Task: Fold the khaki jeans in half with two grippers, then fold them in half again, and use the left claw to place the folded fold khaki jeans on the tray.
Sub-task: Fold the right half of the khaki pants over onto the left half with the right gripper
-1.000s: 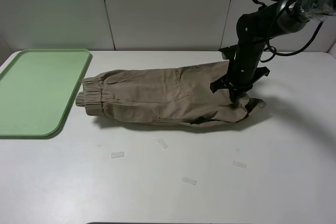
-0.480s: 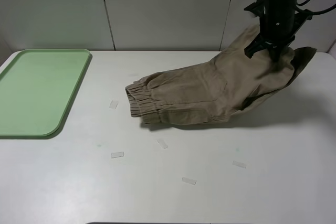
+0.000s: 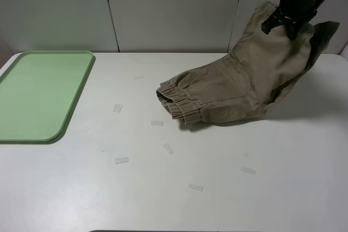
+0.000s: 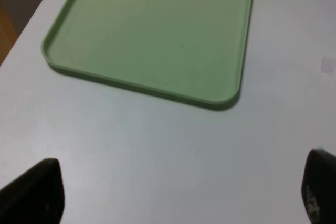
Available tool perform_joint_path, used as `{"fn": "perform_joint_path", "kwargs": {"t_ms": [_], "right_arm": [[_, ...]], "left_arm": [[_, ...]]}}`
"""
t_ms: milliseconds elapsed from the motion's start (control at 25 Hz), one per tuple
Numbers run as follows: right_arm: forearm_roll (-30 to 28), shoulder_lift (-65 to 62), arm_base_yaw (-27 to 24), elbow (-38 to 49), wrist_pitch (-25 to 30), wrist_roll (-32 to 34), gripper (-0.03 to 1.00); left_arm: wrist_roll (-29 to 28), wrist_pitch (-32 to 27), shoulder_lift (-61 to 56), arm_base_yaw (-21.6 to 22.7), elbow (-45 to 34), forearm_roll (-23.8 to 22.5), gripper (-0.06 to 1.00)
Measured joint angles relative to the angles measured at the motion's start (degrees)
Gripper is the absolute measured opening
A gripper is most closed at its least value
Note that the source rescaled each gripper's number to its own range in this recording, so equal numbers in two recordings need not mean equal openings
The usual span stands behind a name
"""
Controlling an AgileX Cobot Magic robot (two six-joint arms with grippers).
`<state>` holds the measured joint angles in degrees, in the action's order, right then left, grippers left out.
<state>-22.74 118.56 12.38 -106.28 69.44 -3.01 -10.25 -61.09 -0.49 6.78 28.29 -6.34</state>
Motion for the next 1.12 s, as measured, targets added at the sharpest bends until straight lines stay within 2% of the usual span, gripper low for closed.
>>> {"fn": "perform_joint_path", "kwargs": {"t_ms": [160,360,680,840,920,960,1040,1120], "right_arm": [[2.6,0.0,3.2,0.0,0.1,-0.3,0.04],[4.2,1.4,10.1,0.2,0.1,-0.3,0.04],[6.1,4.0,21.5,6.3,0.0,1.8,0.04],[6.8,4.0,24.6,7.4,-2.0,2.4,0.04],[7.3,4.0,25.3,7.5,-3.5,3.0,0.14],[7.8,4.0,25.5,7.5,-4.5,4.0,0.28],[9.2,4.0,25.9,7.5,-5.9,6.3,0.7],[11.0,4.0,26.3,7.5,-6.3,8.1,0.89]], "left_arm": [[0.0,0.0,0.0,0.0,0.0,0.0,0.88],[0.0,0.0,0.0,0.0,0.0,0.0,0.88],[0.0,0.0,0.0,0.0,0.0,0.0,0.88],[0.0,0.0,0.0,0.0,0.0,0.0,0.88],[0.0,0.0,0.0,0.0,0.0,0.0,0.88],[0.0,0.0,0.0,0.0,0.0,0.0,0.88],[0.0,0.0,0.0,0.0,0.0,0.0,0.88],[0.0,0.0,0.0,0.0,0.0,0.0,0.88]]}}
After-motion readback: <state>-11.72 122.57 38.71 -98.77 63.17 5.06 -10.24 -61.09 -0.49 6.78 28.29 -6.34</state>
